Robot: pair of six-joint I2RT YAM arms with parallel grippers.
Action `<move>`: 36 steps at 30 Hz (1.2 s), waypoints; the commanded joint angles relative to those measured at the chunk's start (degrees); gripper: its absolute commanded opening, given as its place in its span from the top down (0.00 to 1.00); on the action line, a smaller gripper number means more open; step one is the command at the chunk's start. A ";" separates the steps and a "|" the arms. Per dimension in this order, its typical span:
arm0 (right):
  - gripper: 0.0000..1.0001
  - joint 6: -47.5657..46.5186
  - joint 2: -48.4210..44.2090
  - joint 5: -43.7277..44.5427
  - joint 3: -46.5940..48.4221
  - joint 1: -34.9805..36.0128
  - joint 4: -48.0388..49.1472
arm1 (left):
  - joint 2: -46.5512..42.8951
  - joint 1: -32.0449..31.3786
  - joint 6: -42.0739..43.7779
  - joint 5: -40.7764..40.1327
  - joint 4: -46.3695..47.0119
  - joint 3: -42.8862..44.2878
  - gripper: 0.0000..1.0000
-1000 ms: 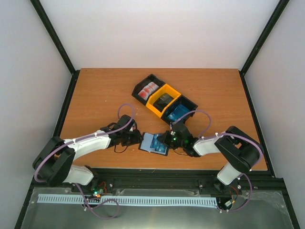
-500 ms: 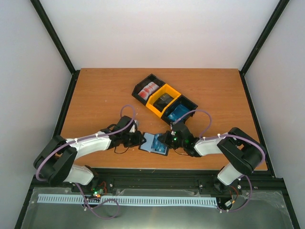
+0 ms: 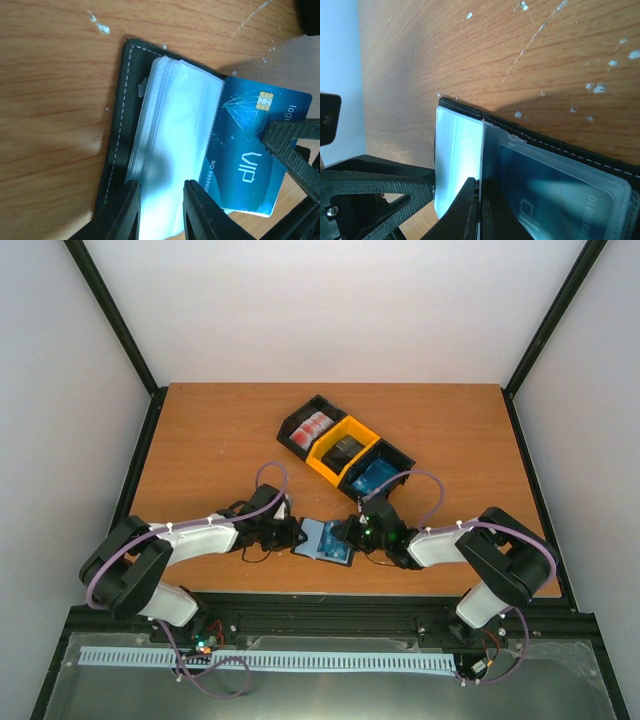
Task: Put the credit cards into the card holder
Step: Insert the credit card into the card holder.
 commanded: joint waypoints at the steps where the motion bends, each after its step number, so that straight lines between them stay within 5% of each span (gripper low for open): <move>1: 0.97 -0.83 0.23 0.86 -1.07 0.57 0.13 | 0.48 -0.08 0.58 3.00 2.81 -0.47 0.74; 16: 0.97 -1.43 -4.27 1.84 -2.84 0.61 0.90 | 3.29 -0.04 2.99 13.95 9.59 -0.21 0.72; 29: 0.97 -6.31 -28.74 20.54 -2.53 0.51 -25.51 | 7.59 -2.31 4.72 21.99 17.27 1.92 0.65; 36: 0.97 -7.76 -35.41 23.17 -2.09 0.50 -31.28 | 12.40 -6.30 4.67 21.54 18.19 4.90 0.63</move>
